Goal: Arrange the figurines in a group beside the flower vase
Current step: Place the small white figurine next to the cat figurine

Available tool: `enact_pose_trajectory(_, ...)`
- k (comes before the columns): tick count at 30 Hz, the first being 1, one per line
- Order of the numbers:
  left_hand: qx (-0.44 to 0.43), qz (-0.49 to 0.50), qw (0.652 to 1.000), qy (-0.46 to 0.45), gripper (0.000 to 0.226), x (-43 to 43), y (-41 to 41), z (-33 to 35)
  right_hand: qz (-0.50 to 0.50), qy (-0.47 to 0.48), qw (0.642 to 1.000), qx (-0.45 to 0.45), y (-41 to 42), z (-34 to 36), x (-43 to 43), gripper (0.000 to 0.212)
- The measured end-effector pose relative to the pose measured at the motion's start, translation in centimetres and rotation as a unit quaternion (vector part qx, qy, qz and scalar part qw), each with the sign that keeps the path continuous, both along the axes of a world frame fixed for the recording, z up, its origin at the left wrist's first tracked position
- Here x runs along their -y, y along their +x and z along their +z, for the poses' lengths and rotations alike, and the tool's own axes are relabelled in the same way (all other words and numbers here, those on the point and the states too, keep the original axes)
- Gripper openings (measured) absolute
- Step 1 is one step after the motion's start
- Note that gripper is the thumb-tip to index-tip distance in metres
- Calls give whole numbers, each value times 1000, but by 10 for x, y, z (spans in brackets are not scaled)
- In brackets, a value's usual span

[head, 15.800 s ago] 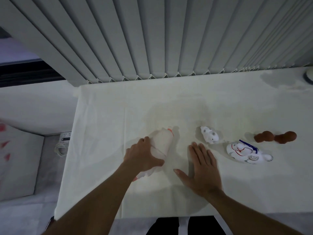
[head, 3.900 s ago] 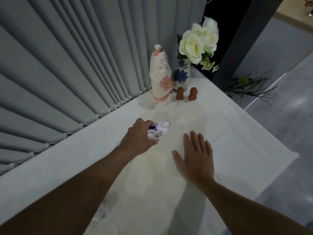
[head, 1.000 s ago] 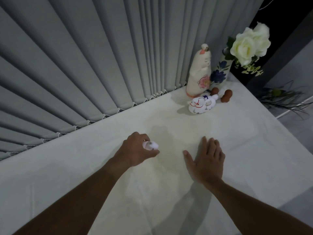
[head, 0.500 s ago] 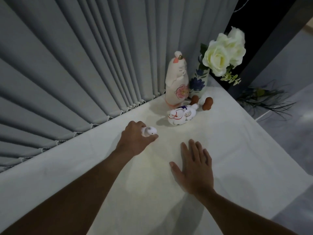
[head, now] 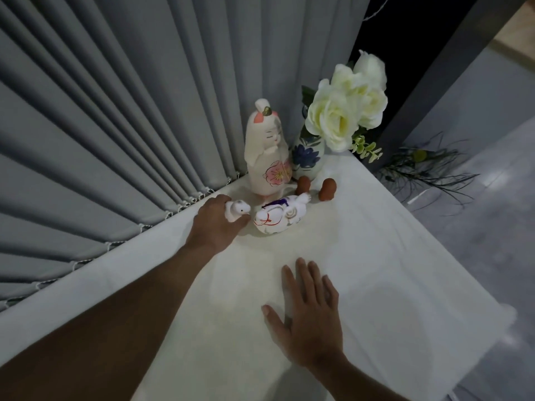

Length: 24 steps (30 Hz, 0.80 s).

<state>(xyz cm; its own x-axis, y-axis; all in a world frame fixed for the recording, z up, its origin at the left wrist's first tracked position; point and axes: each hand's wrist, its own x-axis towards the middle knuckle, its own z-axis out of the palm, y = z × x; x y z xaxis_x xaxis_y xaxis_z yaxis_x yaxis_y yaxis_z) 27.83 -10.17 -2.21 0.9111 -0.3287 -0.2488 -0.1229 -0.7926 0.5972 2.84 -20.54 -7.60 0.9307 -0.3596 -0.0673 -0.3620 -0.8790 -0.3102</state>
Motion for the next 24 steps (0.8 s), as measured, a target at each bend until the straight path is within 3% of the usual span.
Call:
enact_pose_trajectory(6,-47,-35,998,-27,37,-8,5,0,3,-4,1000,-12,0,2,0,80)
enact_pose_trajectory(12,-72,-54,996,-27,72,-11,3,-8,0,-5,1000,-17,0,3,0,79)
enact_pose_trajectory(20,-86,-31,995,-46,95,-13,1,-10,-2,-9,1000,-21,0,2,-1,79)
enact_pose_trajectory(24,-94,-31,993,-68,95,-14,0,-5,-2,-13,1000,-22,1,3,0,79)
